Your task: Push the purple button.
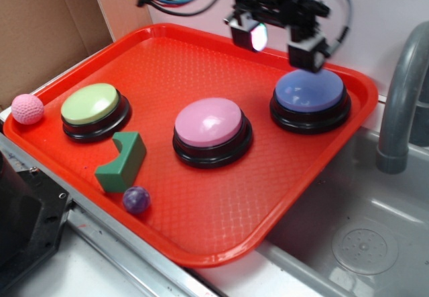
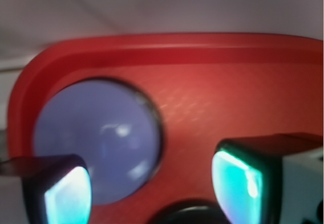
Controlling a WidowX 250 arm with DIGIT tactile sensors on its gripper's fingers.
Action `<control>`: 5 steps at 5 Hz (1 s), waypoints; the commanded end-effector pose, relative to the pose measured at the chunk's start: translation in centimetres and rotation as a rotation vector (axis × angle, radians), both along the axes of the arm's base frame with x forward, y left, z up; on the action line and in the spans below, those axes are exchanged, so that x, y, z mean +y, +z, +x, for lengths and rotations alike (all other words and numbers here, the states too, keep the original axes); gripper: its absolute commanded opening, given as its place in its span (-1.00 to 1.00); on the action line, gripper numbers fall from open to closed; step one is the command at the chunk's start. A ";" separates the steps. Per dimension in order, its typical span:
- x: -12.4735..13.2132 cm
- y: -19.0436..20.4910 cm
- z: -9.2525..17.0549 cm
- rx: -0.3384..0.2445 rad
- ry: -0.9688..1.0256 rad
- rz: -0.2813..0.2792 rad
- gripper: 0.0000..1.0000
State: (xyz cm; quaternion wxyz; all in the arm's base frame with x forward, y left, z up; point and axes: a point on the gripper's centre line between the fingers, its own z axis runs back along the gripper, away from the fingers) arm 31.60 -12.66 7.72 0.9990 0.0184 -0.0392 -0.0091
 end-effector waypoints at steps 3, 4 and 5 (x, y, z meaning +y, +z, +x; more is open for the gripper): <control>0.9 -2.0 2.2 0.034 -0.086 -0.089 1.00; 0.6 0.5 1.8 -0.009 -0.111 -0.047 1.00; 0.6 3.6 0.9 -0.006 -0.231 0.042 1.00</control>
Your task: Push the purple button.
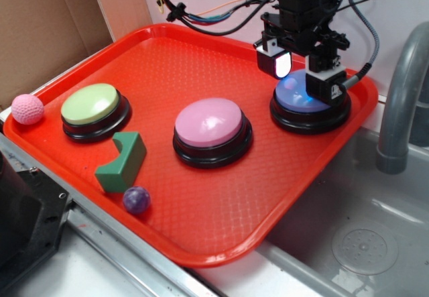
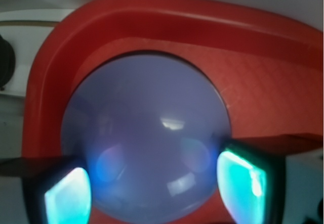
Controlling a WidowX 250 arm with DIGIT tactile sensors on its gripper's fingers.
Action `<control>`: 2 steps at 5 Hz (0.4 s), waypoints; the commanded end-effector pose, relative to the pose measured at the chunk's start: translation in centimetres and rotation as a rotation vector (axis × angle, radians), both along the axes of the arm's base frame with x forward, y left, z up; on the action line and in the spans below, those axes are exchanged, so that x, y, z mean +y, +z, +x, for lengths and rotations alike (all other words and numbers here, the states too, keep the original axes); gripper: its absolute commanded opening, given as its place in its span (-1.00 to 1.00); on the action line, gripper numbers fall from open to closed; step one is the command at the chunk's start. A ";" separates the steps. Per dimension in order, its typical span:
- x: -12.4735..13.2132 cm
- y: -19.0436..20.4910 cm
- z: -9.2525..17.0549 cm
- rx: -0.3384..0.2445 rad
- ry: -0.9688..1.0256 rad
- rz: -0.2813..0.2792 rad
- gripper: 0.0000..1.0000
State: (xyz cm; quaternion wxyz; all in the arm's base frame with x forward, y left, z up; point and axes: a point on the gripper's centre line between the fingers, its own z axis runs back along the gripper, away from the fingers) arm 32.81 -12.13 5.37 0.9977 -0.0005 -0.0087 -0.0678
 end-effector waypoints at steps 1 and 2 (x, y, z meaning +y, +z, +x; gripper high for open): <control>0.6 8.0 -1.6 -0.088 -0.100 0.111 1.00; 1.3 9.3 -2.8 -0.108 -0.081 0.106 1.00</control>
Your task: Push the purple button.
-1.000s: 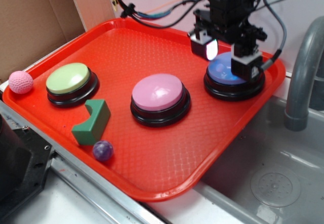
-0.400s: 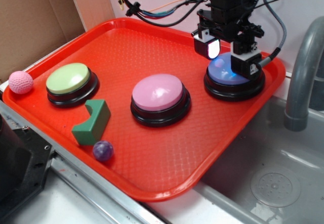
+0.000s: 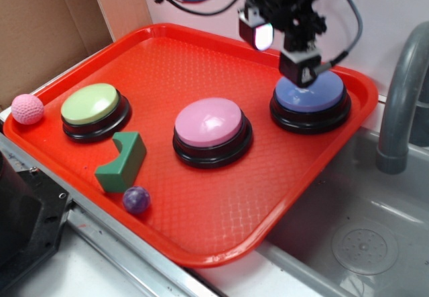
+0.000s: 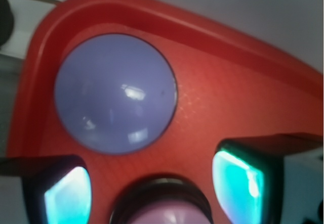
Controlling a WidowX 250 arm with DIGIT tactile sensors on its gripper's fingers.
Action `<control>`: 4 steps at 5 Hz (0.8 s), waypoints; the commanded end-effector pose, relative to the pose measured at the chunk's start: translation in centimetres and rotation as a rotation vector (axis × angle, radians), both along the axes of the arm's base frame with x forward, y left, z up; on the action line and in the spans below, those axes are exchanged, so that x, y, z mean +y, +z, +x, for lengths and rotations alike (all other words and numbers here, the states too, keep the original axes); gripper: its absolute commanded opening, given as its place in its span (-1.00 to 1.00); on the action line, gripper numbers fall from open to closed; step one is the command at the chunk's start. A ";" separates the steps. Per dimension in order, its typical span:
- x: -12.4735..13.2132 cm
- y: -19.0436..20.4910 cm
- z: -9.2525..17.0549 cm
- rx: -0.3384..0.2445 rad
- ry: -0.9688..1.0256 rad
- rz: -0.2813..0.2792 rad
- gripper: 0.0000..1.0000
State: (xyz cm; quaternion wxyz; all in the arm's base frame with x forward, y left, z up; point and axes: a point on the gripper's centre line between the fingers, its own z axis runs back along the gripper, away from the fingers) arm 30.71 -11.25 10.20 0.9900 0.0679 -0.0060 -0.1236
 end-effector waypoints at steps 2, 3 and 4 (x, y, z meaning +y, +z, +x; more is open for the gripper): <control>1.0 5.5 -2.0 -0.134 0.030 -0.106 1.00; 1.6 6.0 -3.0 -0.139 0.076 -0.131 1.00; 2.4 6.5 -3.6 -0.106 0.098 -0.146 1.00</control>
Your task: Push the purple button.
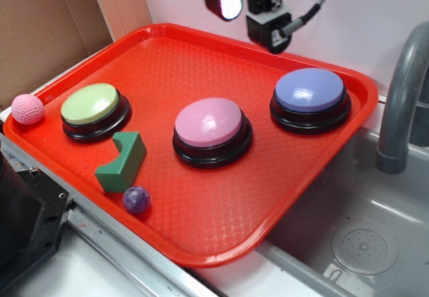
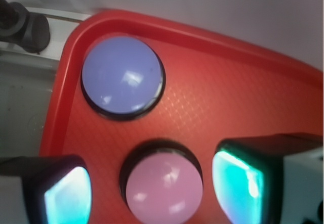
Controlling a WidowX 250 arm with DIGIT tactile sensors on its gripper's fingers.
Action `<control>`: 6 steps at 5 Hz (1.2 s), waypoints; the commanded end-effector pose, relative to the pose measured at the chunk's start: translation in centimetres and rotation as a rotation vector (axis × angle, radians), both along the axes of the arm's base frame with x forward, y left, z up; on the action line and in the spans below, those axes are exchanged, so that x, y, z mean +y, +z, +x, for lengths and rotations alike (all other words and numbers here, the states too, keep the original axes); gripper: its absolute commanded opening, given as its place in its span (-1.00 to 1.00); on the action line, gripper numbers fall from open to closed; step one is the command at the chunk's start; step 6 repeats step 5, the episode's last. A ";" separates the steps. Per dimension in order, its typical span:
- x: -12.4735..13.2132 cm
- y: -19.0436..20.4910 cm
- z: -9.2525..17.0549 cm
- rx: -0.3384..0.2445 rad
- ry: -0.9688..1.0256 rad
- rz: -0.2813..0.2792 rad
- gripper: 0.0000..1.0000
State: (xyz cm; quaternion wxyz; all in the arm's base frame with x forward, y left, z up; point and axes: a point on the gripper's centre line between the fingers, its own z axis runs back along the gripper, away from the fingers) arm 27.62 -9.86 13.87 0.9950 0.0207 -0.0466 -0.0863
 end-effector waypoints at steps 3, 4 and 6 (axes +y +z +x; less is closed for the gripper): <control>3.1 4.9 -1.7 0.040 0.059 -0.058 1.00; 3.5 4.9 -1.9 0.050 0.069 -0.071 1.00; 3.6 4.8 -1.9 0.055 0.052 -0.103 1.00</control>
